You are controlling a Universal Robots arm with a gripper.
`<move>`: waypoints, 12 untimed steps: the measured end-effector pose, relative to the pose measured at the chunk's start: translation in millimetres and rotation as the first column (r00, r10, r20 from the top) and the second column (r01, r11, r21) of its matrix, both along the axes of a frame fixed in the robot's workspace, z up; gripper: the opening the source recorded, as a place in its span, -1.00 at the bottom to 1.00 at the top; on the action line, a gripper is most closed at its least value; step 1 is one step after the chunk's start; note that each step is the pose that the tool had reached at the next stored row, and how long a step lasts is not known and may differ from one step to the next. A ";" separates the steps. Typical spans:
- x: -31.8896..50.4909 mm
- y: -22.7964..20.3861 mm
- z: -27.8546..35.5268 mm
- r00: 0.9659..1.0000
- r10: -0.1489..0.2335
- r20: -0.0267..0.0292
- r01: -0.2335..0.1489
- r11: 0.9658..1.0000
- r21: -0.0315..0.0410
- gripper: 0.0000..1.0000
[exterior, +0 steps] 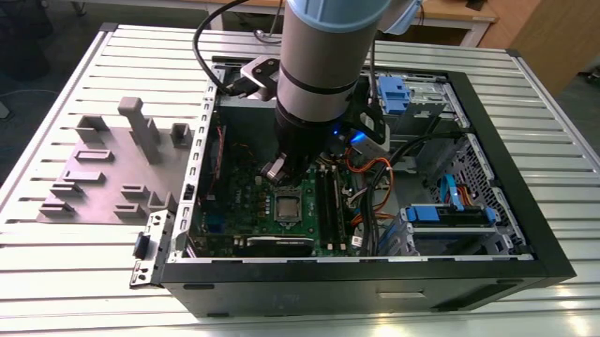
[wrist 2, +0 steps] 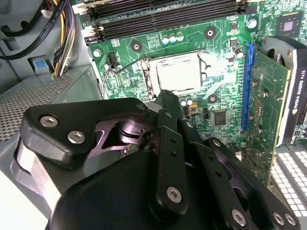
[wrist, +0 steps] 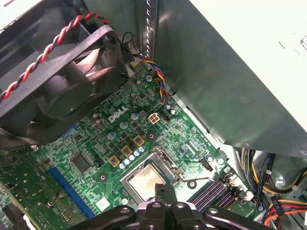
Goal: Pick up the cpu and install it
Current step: 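Install the first cpu locking lever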
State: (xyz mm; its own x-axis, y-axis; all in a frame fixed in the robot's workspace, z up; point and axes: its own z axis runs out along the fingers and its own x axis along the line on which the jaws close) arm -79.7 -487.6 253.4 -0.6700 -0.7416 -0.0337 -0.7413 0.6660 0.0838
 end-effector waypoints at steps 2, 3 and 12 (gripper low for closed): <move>0.0 0.0 0.0 1.000 0.000 0.000 0.000 1.000 0.000 -0.79; 0.0 0.0 0.0 1.000 0.000 0.000 0.000 1.000 0.000 -0.79; 0.0 0.0 -0.8 0.993 0.115 0.000 -0.115 0.993 0.000 -0.79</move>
State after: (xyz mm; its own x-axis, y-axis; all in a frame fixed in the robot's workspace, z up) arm -79.6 -487.6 252.7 -0.5805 -0.8136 -0.0339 -0.8128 0.5764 0.0838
